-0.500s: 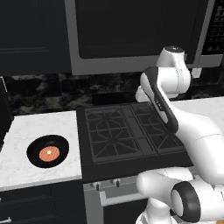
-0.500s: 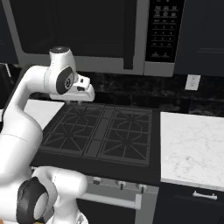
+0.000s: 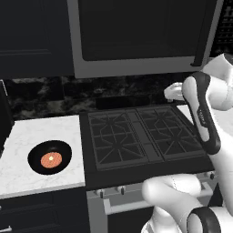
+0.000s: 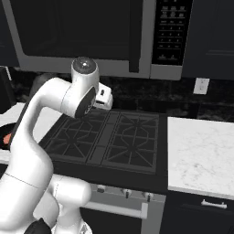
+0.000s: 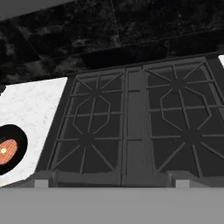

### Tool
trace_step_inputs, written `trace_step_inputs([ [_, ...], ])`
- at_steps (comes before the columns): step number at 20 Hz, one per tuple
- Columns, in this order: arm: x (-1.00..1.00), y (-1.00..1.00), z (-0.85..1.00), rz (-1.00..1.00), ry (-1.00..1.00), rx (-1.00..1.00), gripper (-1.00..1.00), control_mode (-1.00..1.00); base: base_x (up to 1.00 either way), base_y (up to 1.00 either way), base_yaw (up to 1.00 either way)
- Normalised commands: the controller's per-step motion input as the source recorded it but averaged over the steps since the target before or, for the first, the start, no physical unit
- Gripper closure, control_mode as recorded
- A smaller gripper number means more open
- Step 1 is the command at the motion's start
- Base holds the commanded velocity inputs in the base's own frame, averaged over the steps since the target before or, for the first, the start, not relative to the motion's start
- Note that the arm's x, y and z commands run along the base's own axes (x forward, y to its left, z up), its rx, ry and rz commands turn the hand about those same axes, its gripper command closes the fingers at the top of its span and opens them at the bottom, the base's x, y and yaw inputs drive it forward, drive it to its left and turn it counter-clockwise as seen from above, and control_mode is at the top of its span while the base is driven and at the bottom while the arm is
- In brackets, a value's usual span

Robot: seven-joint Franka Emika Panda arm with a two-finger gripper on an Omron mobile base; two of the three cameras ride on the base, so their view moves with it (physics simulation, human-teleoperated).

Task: Open the microwave, place the bowl with waffle inside the microwave, then close the microwave door and turn it on.

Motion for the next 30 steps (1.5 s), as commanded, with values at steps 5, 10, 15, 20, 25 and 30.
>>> trace_step_inputs([
  [5, -0.02, -0.54, 0.10, -0.08, -0.08, 0.16, -1.00, -1.00, 0.00, 0.00, 0.00],
  [10, 0.02, -0.51, 0.40, -0.01, -0.01, 0.04, -1.00, -1.00, 0.00, 0.00, 0.00],
  [15, 0.15, -0.51, 0.92, -0.05, -0.04, 0.00, -1.00, -1.00, 0.00, 0.00, 0.00],
  [20, 0.13, -0.27, 0.74, -0.08, -0.03, 0.00, -1.00, -1.00, 0.00, 0.00, 0.00],
  [25, 0.21, -0.19, 0.44, -0.06, -0.13, 0.00, -1.00, -1.00, 0.00, 0.00, 0.00],
  [30, 0.31, -0.07, 0.35, -0.03, -0.25, 0.04, -1.00, -1.00, 0.00, 0.00, 0.00],
])
